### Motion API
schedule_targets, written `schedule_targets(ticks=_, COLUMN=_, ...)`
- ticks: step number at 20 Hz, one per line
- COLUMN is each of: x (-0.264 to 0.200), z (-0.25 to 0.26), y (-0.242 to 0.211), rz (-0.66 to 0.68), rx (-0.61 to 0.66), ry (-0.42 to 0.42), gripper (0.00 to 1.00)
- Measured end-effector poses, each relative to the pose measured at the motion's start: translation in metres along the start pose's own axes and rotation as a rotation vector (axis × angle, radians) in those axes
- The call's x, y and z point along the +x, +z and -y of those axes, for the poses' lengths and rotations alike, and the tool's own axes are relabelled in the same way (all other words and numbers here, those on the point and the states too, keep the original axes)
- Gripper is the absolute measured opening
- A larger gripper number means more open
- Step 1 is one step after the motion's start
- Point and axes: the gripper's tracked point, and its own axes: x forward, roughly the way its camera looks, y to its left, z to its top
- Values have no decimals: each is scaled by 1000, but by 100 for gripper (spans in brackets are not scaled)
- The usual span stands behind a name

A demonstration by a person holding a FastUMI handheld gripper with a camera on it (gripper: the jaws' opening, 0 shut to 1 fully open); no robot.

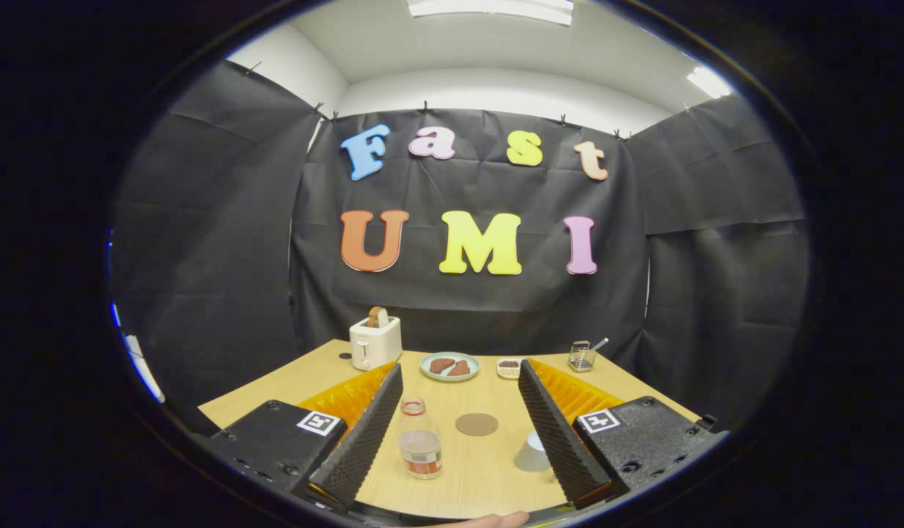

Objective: Take the bottle from table, then pour the juice into the cup, finally place the bottle on the coaster

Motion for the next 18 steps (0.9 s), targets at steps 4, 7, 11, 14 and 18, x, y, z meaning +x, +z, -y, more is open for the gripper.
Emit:
schedule_targets(ticks=4, x=-1, z=1, y=-4, rz=3, rx=4, ry=-10, gripper=100)
schedule_targets(ticks=7, x=-1, z=-5, y=-11, rz=15, rx=14, ry=-9, gripper=100)
schedule_targets(ticks=11, x=3, z=-12, y=-30, rz=4, rx=1, ry=-14, gripper=100)
schedule_targets(ticks=14, x=3, z=-13, y=-44, rz=-1, rx=19, ry=-24, gripper=100)
schedule_targets(ticks=18, x=7, z=-20, y=-62, rz=15, rx=47, ry=-24, gripper=100)
